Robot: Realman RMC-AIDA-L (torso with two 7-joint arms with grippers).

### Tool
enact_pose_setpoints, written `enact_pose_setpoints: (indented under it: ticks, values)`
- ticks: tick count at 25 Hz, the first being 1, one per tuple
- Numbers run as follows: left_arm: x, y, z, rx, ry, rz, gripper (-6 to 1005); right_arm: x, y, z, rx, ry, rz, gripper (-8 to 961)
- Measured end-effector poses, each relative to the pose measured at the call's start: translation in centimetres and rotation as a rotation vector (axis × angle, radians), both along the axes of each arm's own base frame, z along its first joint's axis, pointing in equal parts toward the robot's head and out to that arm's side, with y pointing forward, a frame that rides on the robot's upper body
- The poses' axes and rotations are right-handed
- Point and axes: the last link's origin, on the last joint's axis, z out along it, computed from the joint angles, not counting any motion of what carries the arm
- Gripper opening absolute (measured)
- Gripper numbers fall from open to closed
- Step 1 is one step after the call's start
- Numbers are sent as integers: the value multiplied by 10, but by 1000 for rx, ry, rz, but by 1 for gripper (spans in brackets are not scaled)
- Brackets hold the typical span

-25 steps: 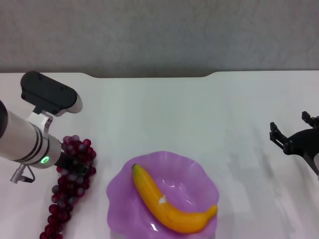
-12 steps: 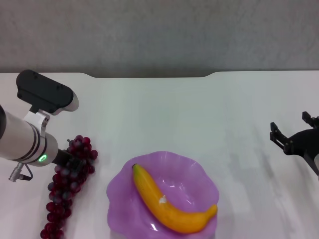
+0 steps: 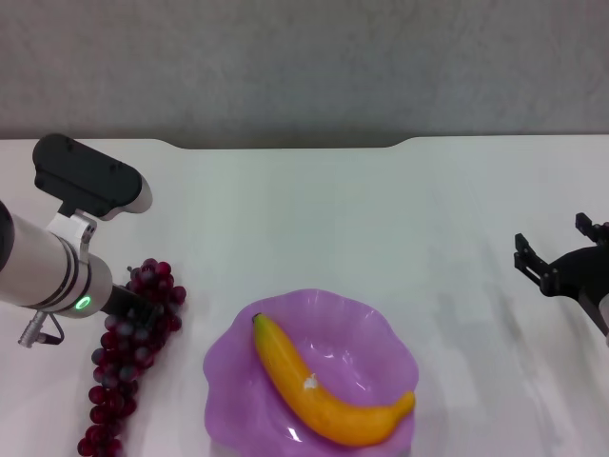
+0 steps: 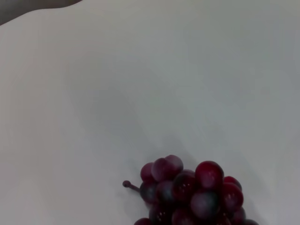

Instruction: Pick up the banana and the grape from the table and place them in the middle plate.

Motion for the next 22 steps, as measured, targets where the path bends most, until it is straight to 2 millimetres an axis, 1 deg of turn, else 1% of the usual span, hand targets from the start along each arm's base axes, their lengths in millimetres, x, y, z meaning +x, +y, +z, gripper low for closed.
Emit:
enact_pose_setpoints:
  ticks: [7, 22]
  values:
    - [-1, 0, 0, 2, 1, 1, 160, 0, 0, 0, -1, -1, 1, 889]
    - [-5, -1, 0, 13, 6, -11, 119, -1, -1, -1, -8, -6, 6, 889]
